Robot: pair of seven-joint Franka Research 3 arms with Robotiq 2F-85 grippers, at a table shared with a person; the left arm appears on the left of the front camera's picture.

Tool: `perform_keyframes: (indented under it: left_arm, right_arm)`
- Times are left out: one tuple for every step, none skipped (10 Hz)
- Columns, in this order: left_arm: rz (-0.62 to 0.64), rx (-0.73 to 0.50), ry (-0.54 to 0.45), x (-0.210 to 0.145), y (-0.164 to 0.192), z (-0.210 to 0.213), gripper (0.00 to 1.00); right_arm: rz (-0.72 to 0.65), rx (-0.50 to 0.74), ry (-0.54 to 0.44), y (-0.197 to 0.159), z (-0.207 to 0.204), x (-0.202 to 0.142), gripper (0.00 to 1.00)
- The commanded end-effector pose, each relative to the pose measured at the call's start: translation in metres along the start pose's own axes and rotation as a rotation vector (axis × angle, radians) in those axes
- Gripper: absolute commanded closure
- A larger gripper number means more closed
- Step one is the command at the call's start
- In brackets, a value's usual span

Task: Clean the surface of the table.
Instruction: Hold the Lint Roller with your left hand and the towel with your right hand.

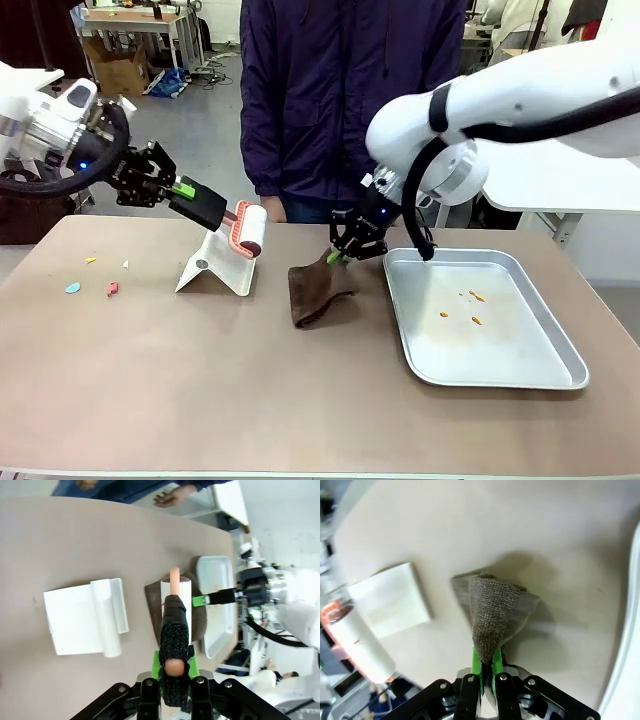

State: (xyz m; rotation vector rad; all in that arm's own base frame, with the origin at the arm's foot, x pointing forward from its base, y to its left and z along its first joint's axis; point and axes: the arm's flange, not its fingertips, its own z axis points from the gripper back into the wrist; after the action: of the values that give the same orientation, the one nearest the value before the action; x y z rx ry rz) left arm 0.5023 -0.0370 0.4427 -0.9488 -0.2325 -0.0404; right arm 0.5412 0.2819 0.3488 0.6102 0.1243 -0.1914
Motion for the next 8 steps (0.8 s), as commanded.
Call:
perform_keyframes:
  left_arm:
    - [0.057,-0.203,0.077,-0.014,0.009,0.03,1.0]
    - [0.082,-0.292,0.12,-0.019,0.015,0.051,1.0]
    - [0.093,-0.388,0.118,-0.023,0.027,0.073,1.0]
    - [0.141,-0.461,0.181,-0.029,0.042,0.09,1.0]
    - [0.15,-0.498,0.202,-0.035,0.051,0.099,1.0]
    - [0.165,-0.52,0.179,-0.048,0.063,0.112,1.0]
    - [0.167,-0.519,0.183,-0.06,0.072,0.124,1.0]
    - [0.166,-0.542,0.142,-0.071,0.082,0.14,1.0]
  right_arm:
    - [0.063,0.231,0.182,-0.035,0.013,-0.011,1.0]
    - [0.088,0.341,0.274,-0.044,0.013,-0.009,1.0]
    - [0.117,0.481,0.36,-0.054,0.017,-0.008,1.0]
    - [0.118,0.594,0.396,-0.062,0.021,-0.011,0.95]
    - [0.104,0.673,0.418,-0.067,0.026,-0.018,0.95]
    - [0.074,0.833,0.415,-0.076,0.037,-0.034,0.95]
    - [-0.073,0.954,0.392,-0.079,0.052,-0.05,0.95]
    - [-0.121,1.03,0.357,-0.089,0.068,-0.07,0.95]
